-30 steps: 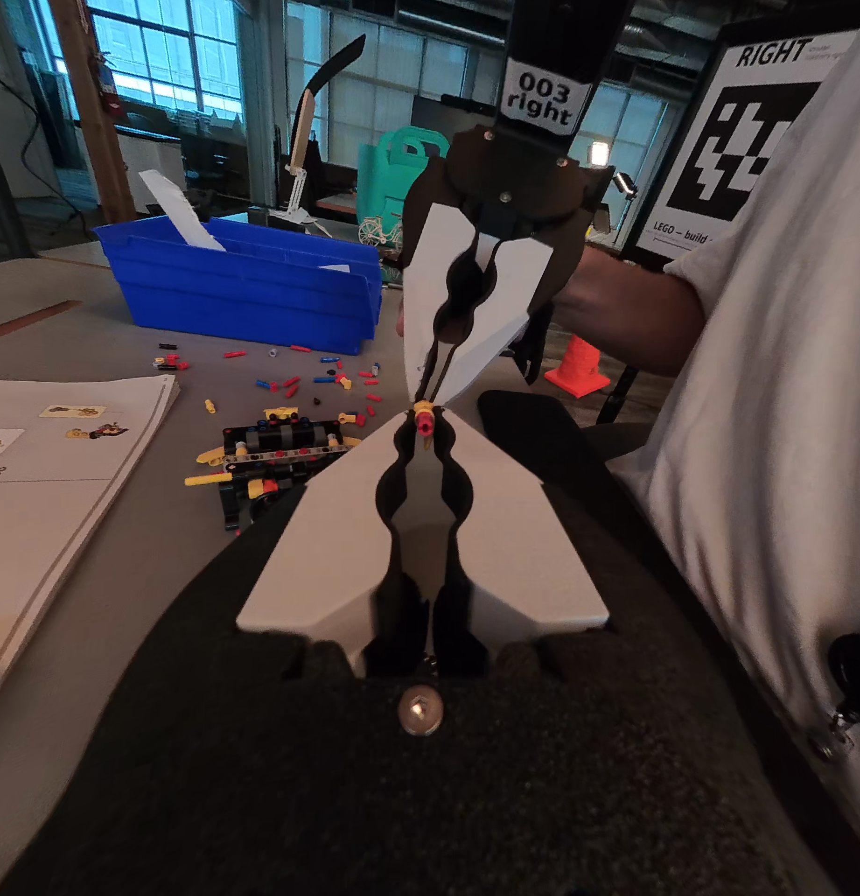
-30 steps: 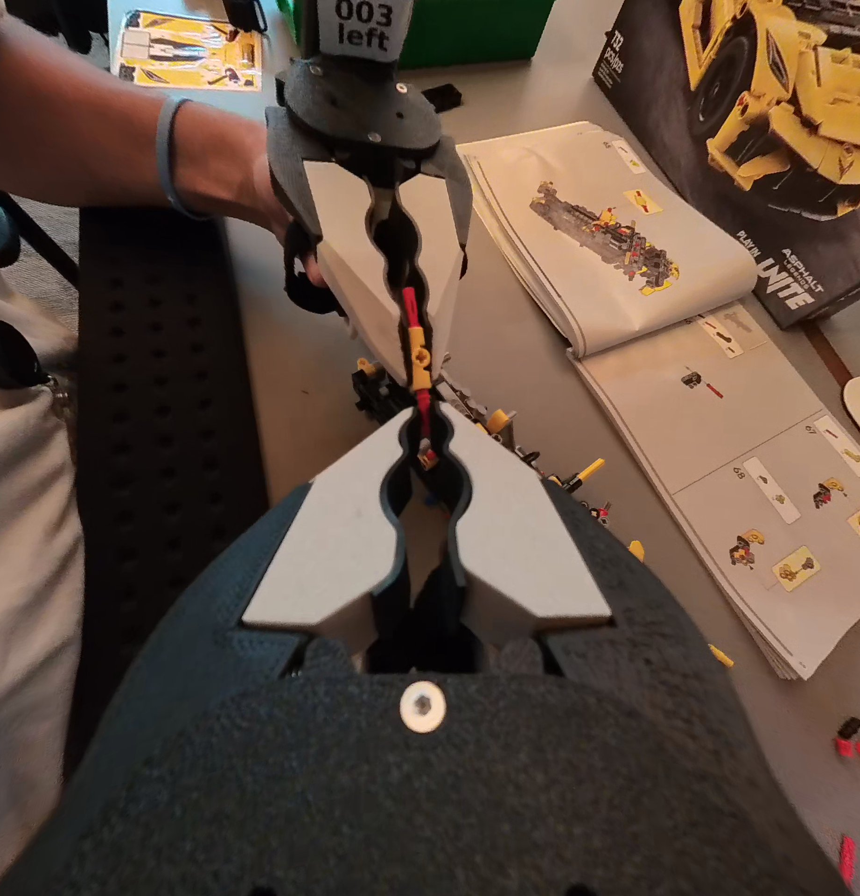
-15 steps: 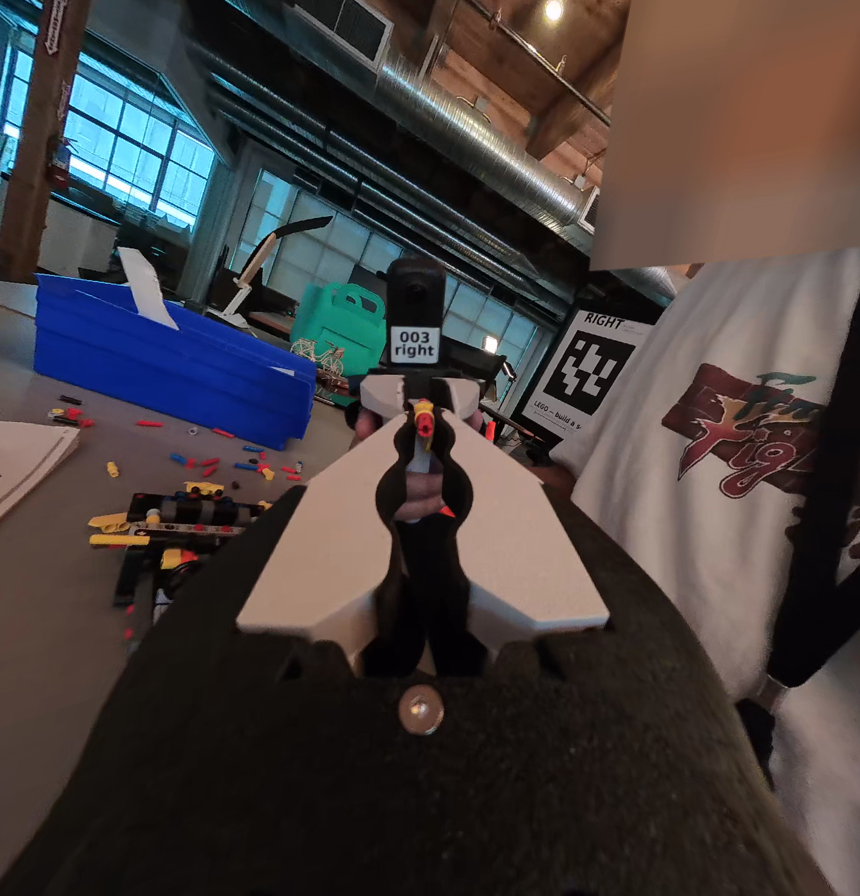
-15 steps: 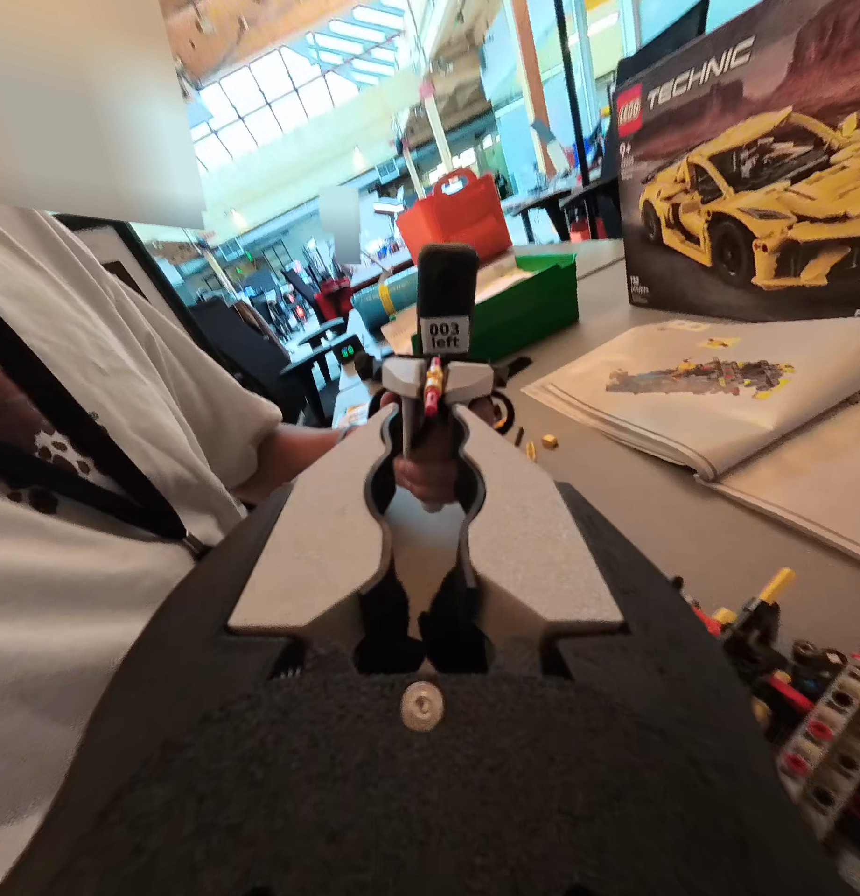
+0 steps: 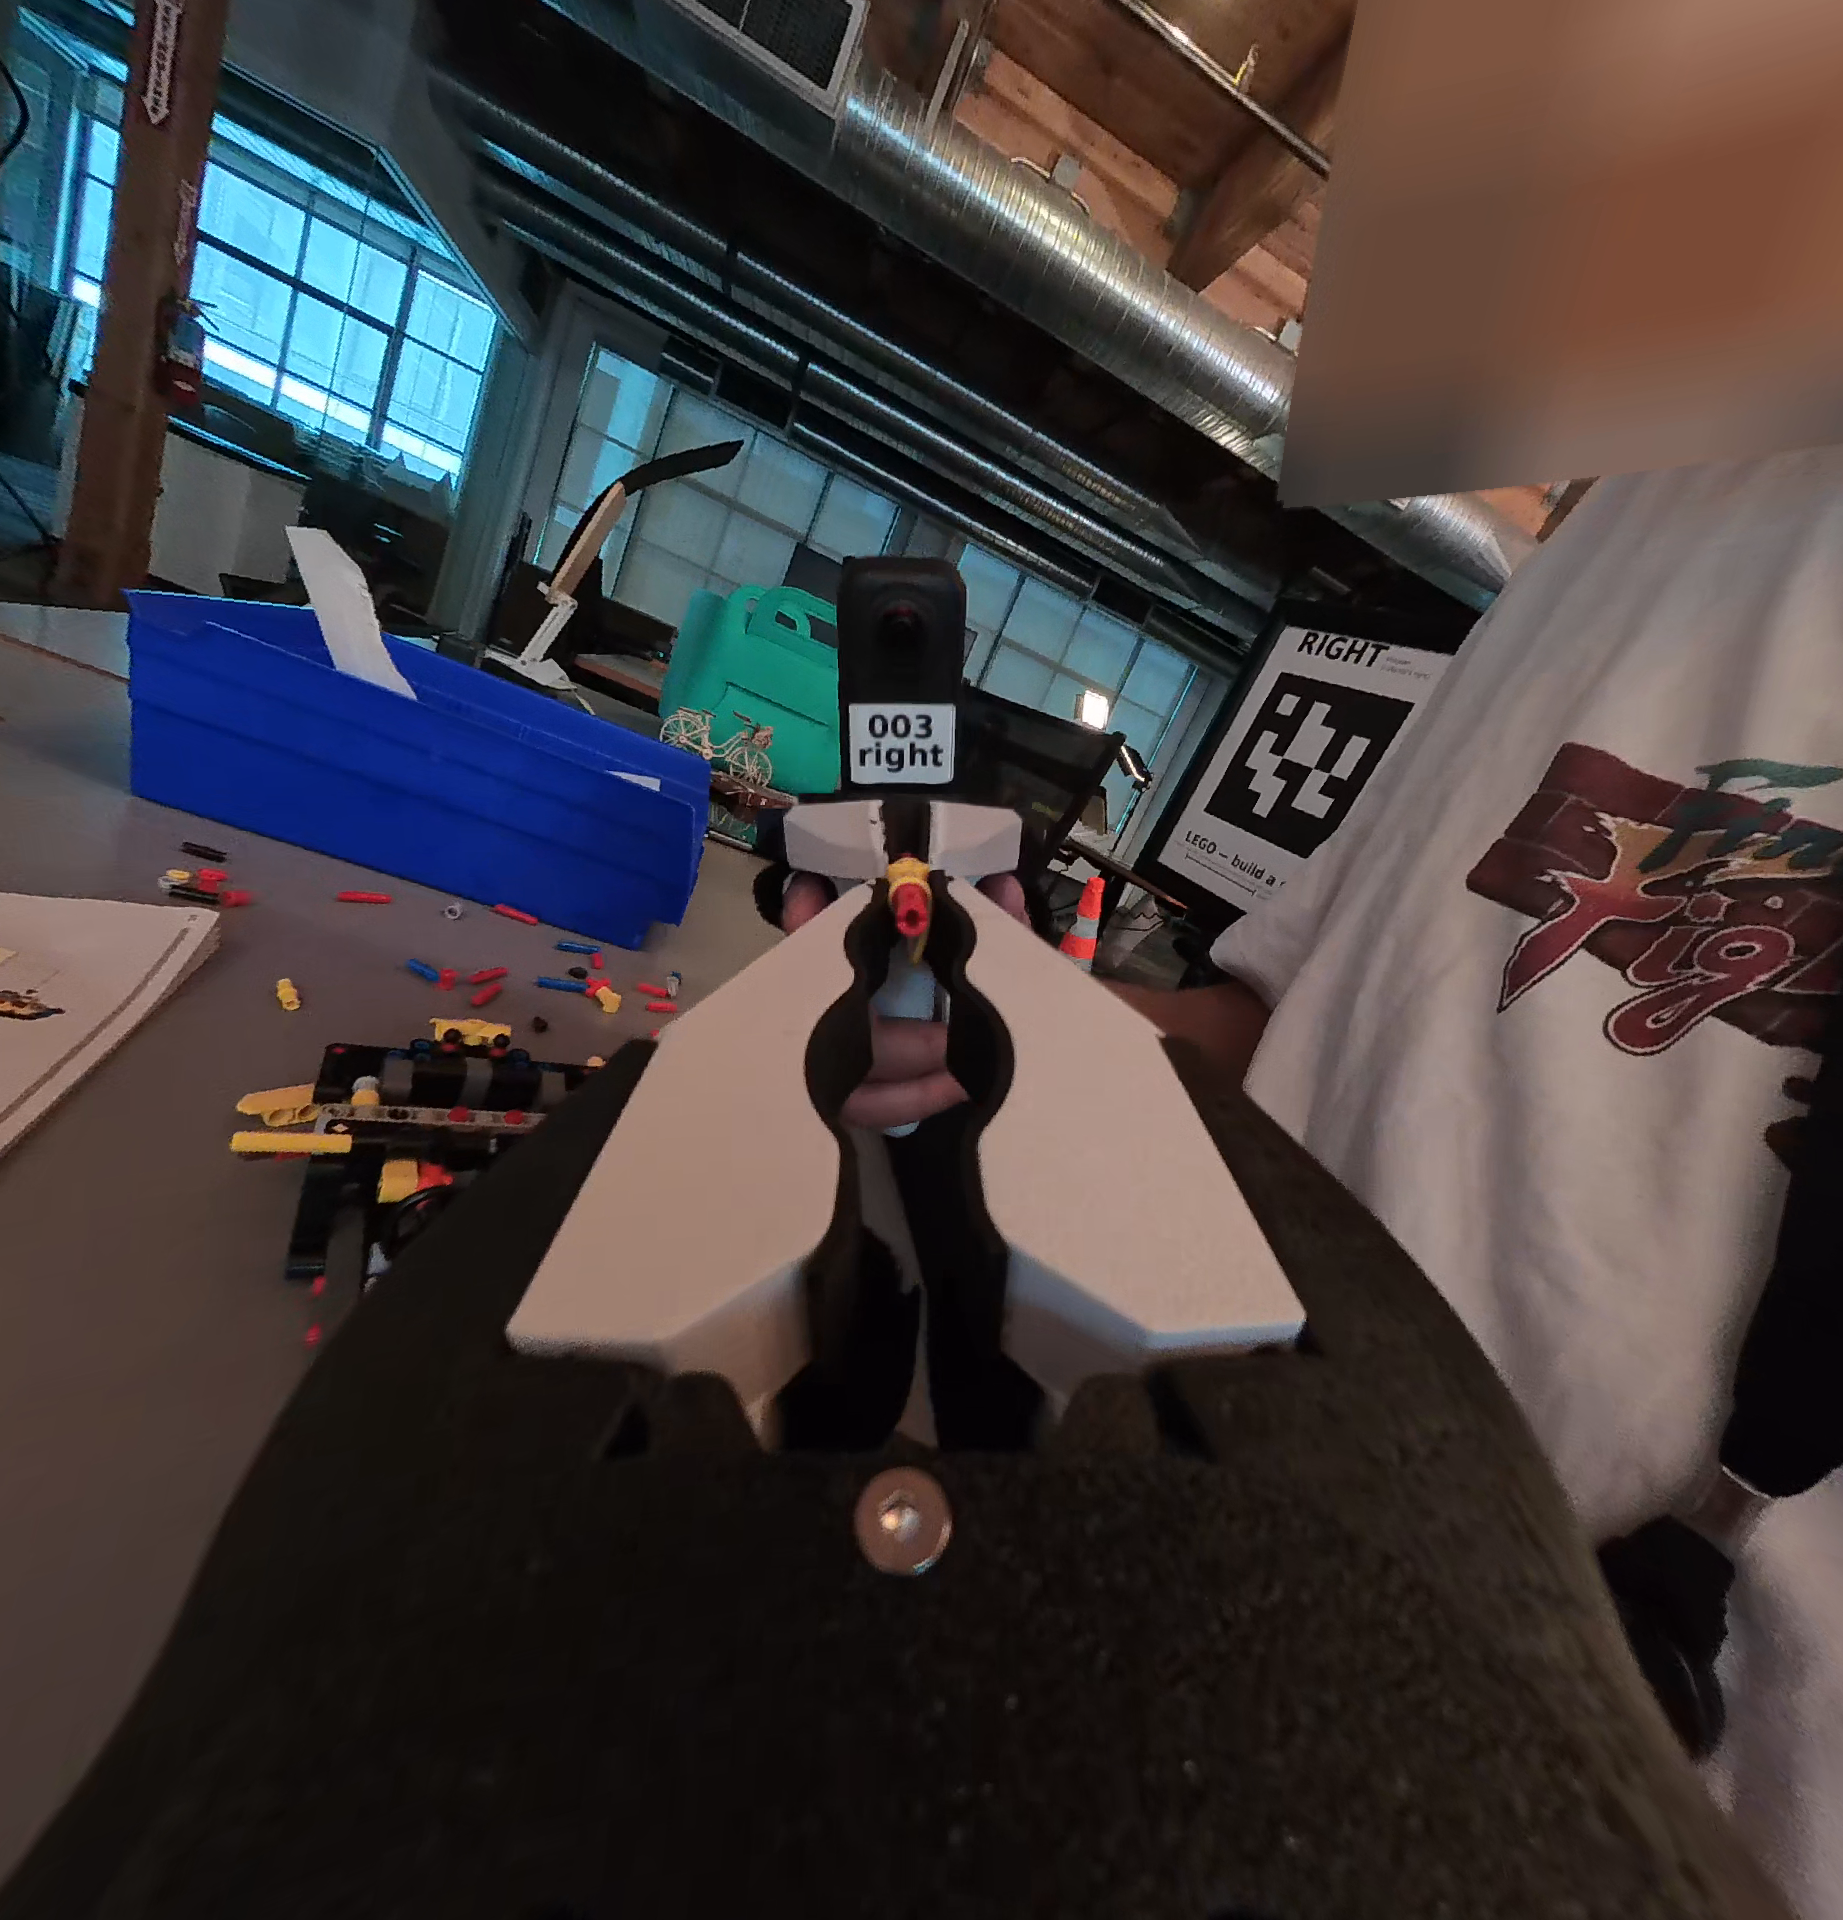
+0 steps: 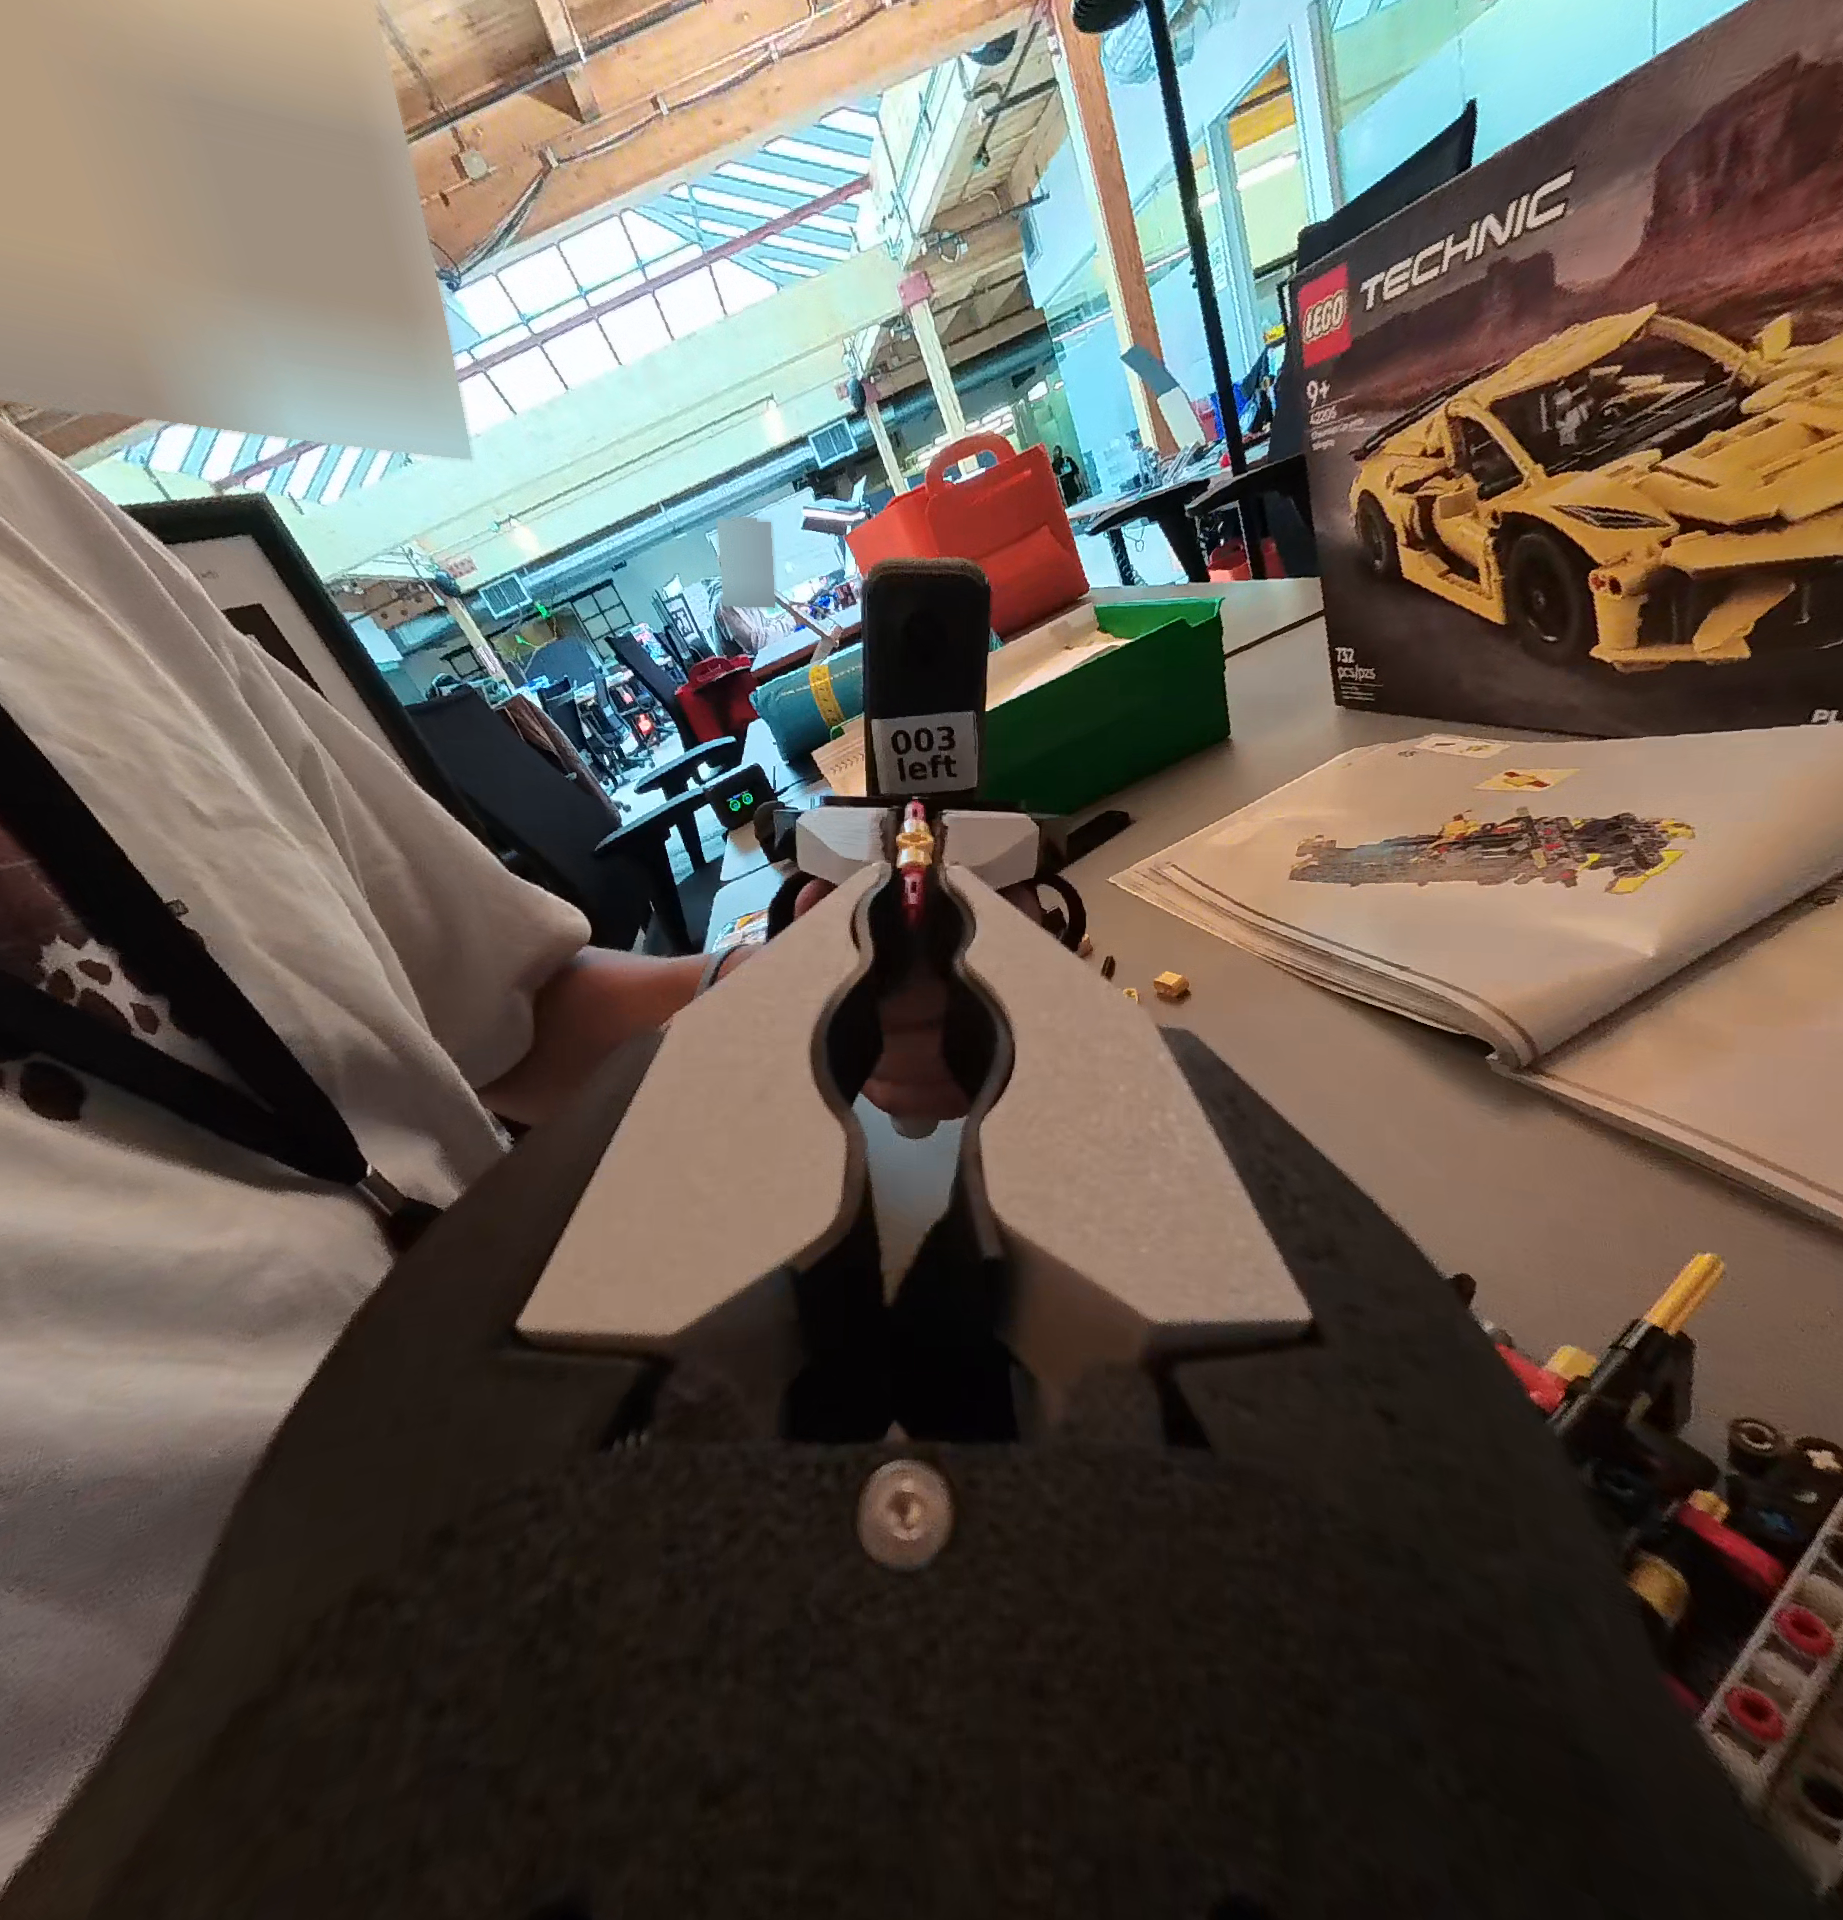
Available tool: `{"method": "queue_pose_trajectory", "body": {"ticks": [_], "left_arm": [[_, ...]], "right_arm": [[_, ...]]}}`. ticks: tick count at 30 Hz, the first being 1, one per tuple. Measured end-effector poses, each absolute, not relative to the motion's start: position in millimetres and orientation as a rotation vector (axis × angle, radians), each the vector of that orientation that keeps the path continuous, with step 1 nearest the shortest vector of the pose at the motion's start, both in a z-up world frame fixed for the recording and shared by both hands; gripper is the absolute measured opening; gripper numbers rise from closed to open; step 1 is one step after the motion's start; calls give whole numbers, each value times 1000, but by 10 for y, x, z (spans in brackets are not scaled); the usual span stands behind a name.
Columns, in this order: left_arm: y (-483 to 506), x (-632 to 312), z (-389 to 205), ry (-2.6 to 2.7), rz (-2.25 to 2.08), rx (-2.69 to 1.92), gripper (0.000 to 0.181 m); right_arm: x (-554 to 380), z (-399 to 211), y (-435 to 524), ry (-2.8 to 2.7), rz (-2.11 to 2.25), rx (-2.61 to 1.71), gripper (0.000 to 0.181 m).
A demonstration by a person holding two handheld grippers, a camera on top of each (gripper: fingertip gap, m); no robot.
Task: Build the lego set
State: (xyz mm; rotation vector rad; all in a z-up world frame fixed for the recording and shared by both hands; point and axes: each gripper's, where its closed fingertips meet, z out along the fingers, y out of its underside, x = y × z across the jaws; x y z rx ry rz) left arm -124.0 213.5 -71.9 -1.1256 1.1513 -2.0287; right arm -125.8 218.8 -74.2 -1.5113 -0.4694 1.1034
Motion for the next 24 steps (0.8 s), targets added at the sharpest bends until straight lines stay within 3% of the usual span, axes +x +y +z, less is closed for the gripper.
{"method": "queue_pose_trajectory", "body": {"ticks": [10, 13, 24], "left_arm": [[2248, -1235, -787, 1218, -1933, -1172, 7], [2680, -1310, -846, 1114, -1805, -1280, 7], [4138, -1951, -1069, 677, -1401, -1553, 7]], "right_arm": [[-1243, -801, 2288, -448, 1142, -1517, 4], [-1132, -774, 2511, -395, 1103, -1487, 11], [-1001, -741, 2830, -451, 929, -1395, 2]]}}
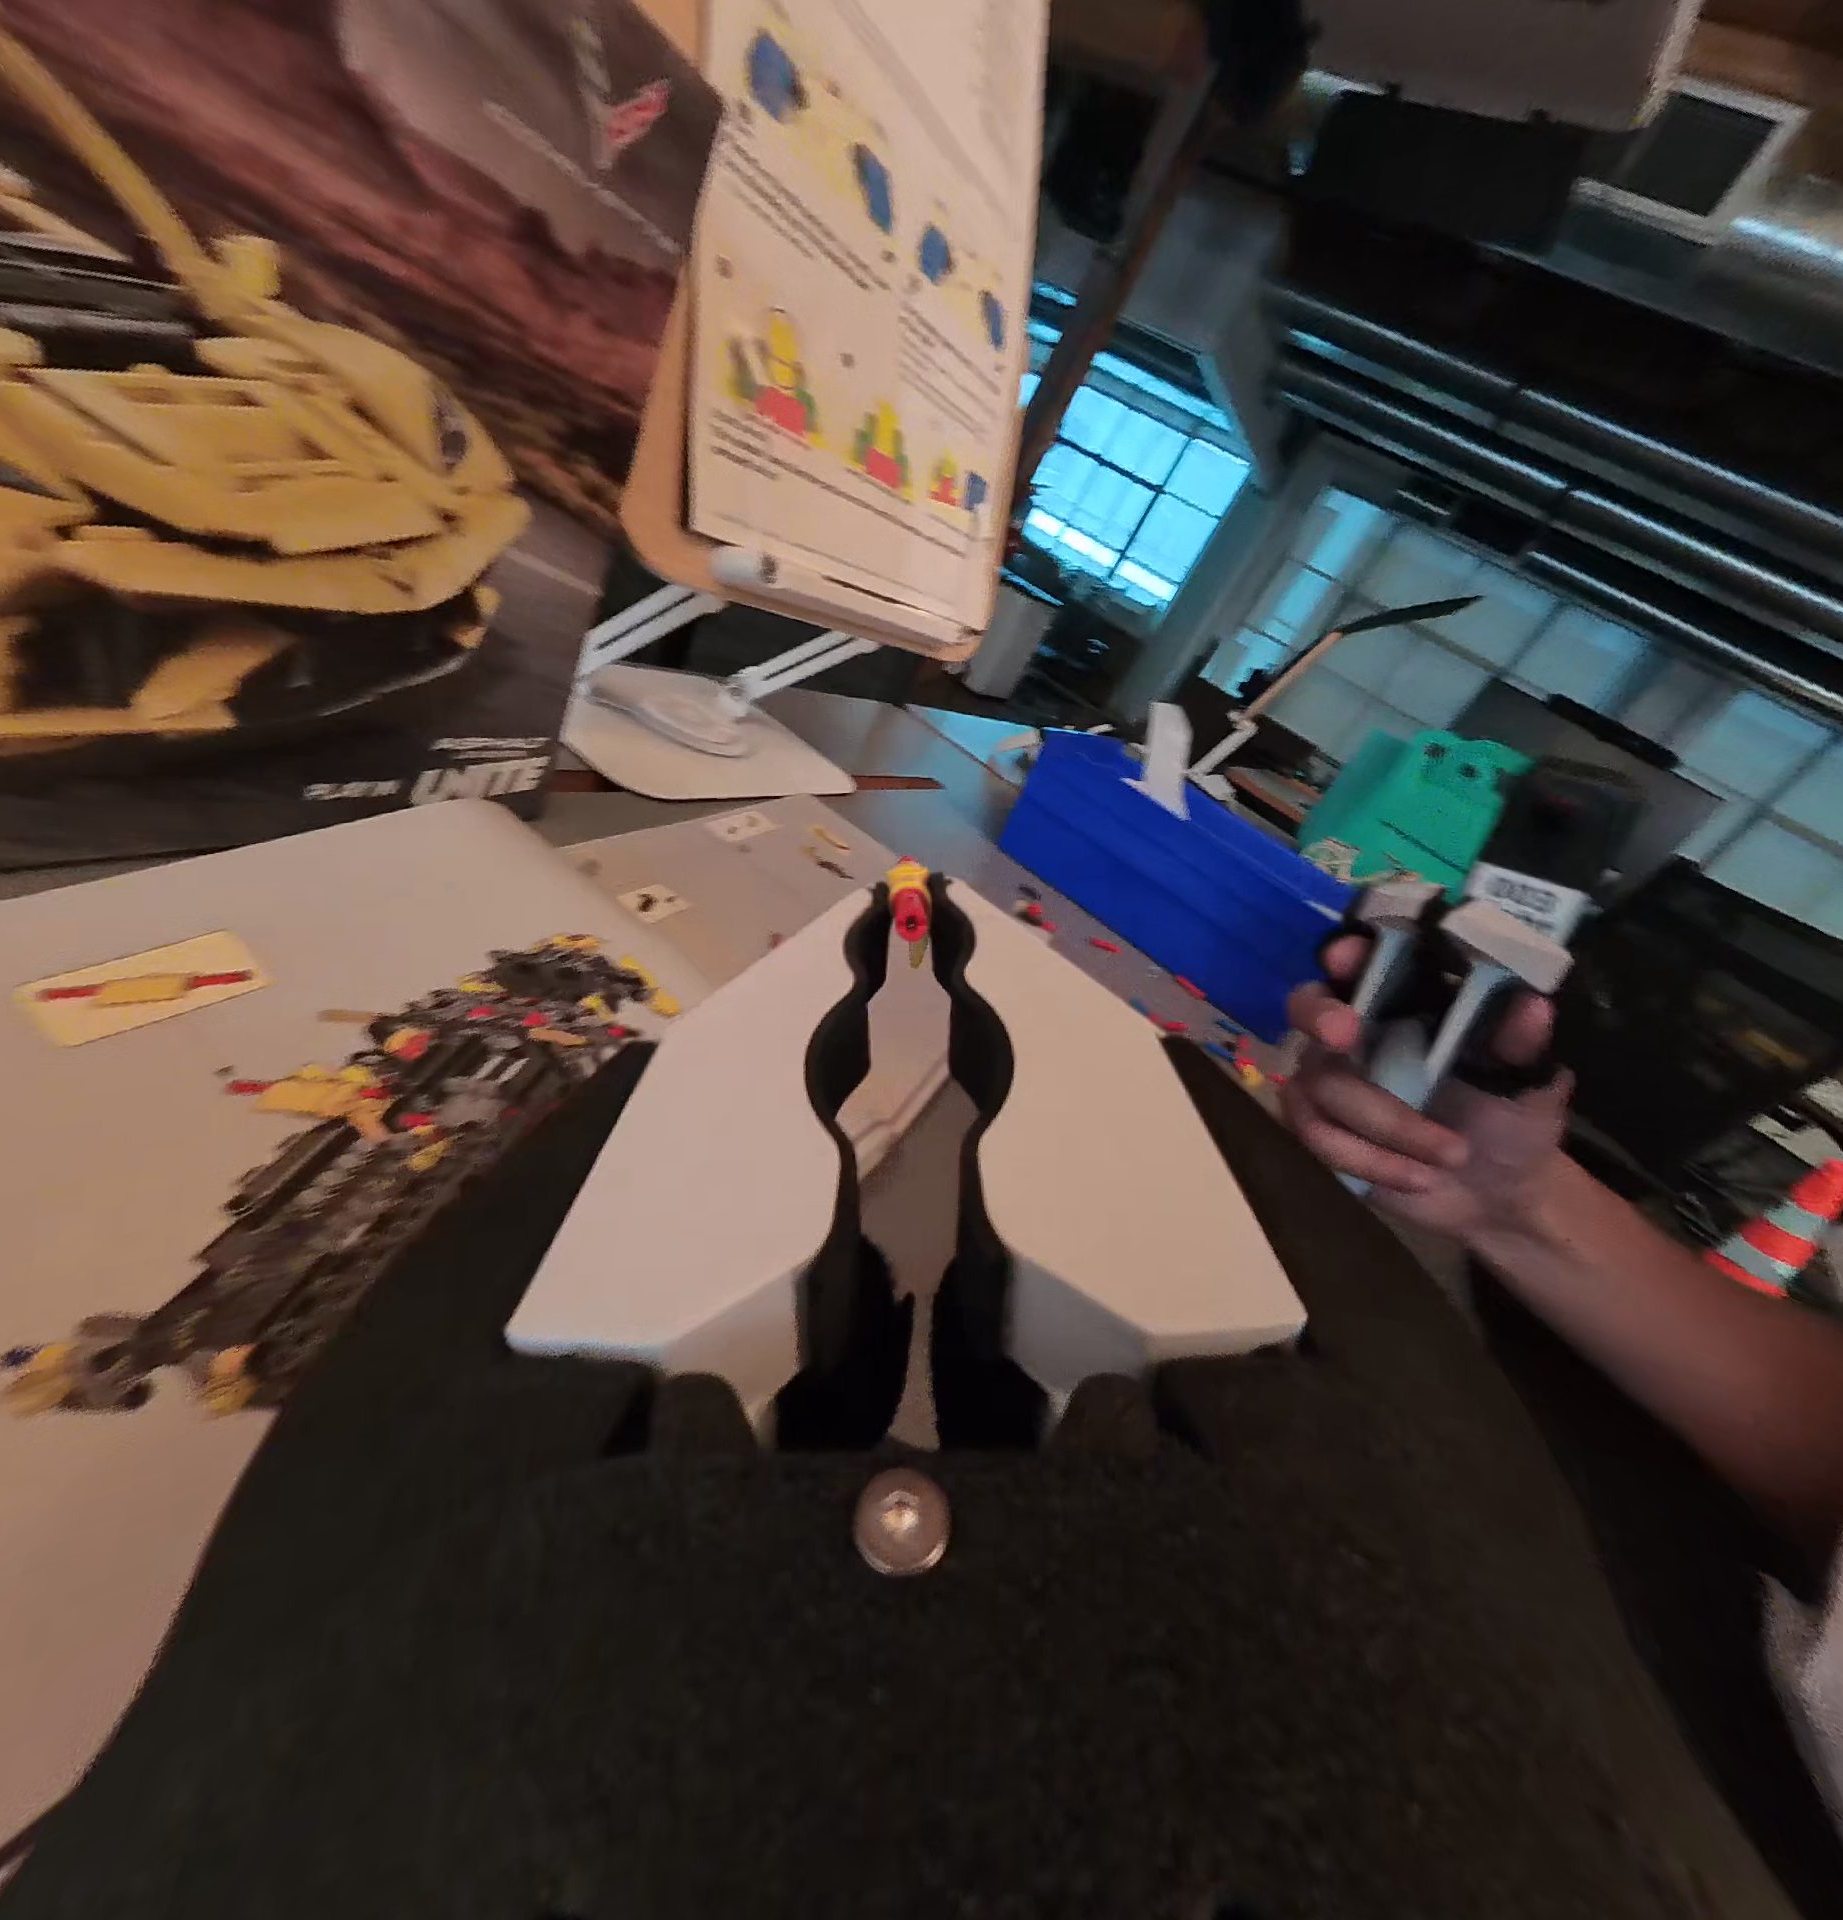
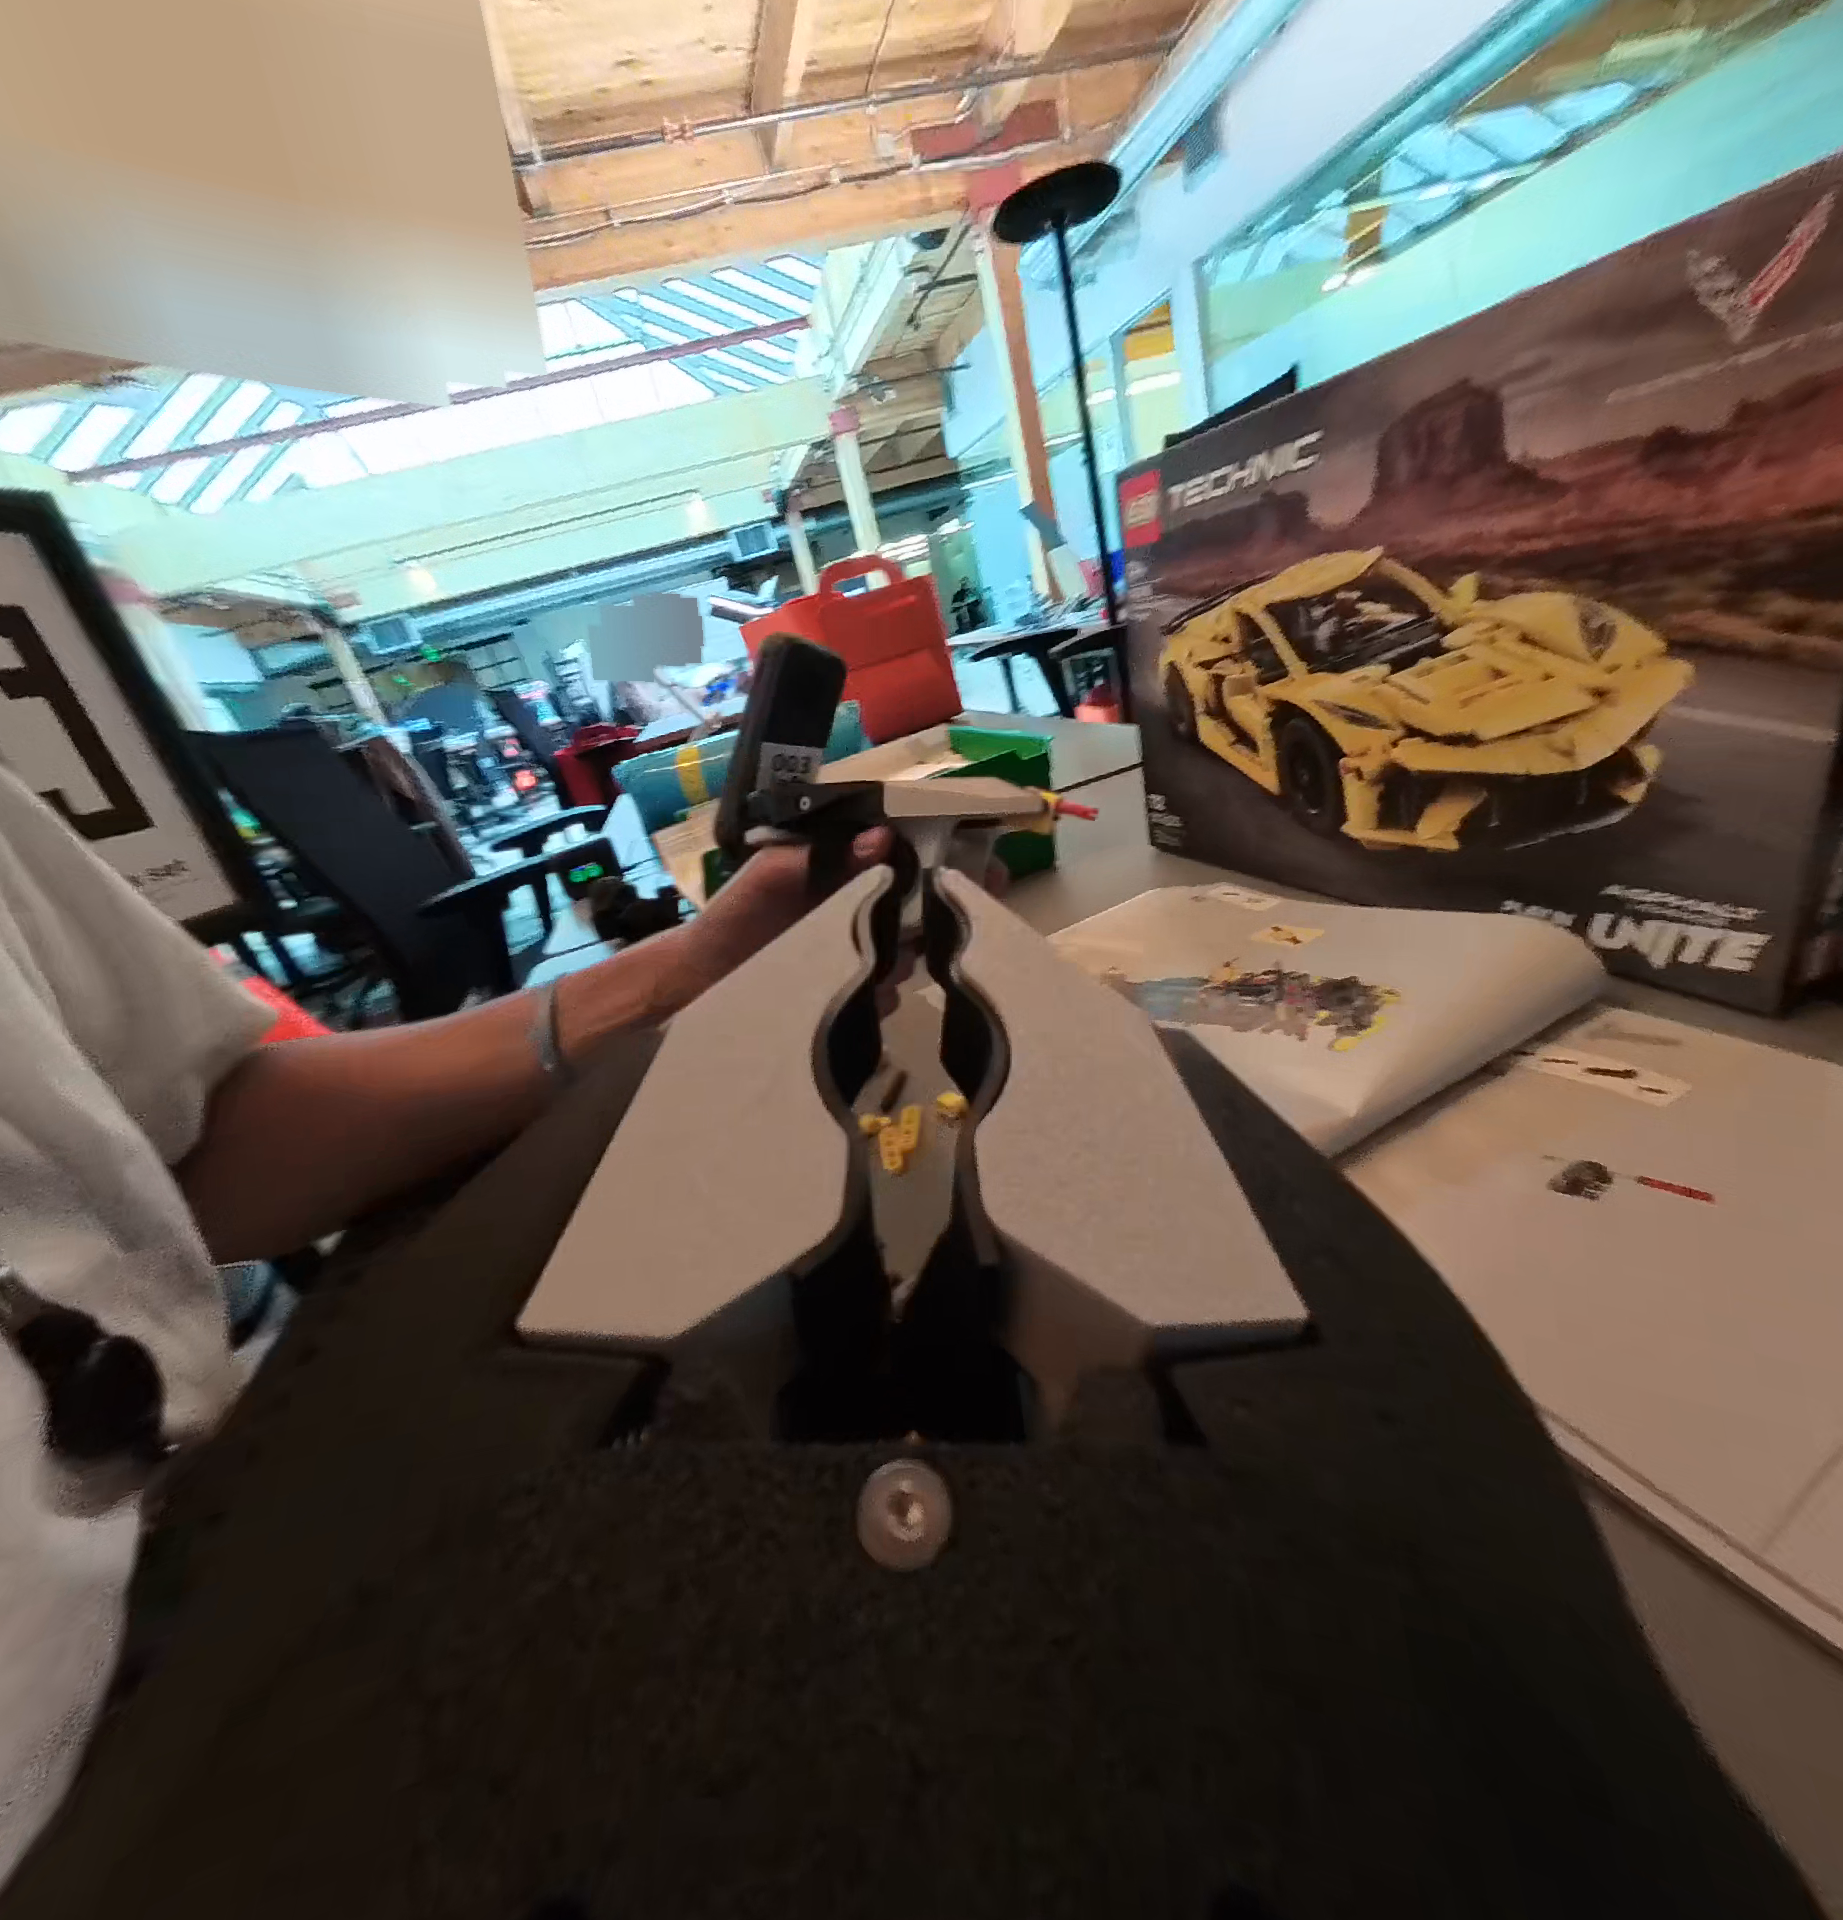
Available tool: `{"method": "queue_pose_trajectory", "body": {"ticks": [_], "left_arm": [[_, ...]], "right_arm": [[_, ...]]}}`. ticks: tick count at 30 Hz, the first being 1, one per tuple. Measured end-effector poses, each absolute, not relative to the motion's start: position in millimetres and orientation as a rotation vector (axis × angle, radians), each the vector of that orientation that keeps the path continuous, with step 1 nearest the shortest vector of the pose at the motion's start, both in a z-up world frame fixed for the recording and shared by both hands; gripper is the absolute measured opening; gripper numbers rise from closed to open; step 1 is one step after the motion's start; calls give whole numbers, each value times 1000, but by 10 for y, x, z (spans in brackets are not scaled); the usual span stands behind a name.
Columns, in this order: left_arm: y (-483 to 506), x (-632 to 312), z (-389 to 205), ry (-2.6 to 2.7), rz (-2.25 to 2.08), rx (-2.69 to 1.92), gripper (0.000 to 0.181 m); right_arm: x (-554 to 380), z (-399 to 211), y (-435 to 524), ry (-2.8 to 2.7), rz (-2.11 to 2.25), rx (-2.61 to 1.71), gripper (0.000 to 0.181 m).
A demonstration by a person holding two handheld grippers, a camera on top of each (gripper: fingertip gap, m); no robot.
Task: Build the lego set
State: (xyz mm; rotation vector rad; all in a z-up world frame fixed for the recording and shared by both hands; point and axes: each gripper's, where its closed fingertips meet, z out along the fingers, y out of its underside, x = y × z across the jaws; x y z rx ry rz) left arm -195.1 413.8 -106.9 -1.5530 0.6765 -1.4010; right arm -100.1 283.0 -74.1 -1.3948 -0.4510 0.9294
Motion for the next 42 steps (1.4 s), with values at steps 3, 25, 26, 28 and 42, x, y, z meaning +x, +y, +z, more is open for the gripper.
{"method": "queue_pose_trajectory", "body": {"ticks": [3, 25, 26, 28, 42], "left_arm": [[4264, -2037, -1184, 644, -1350, -1627, 7], [3211, -1718, -1181, 958, -2099, -1694, 7], [3118, -1701, -1161, 993, -2139, -1676, 7], [2986, -1664, -1147, 1044, -2182, -1660, 7], [2643, -1538, -1206, 1184, -2253, -1674, 7]], "right_arm": [[-964, -770, 2773, -432, 912, -1378, 1], [-1070, -982, 2781, -490, 801, -1535, 22], [-1162, -1003, 2740, -550, 775, -1535, 23], [-1327, -1047, 2662, -646, 727, -1526, 23], [-1538, -1216, 2592, -832, 447, -1552, 15]]}}
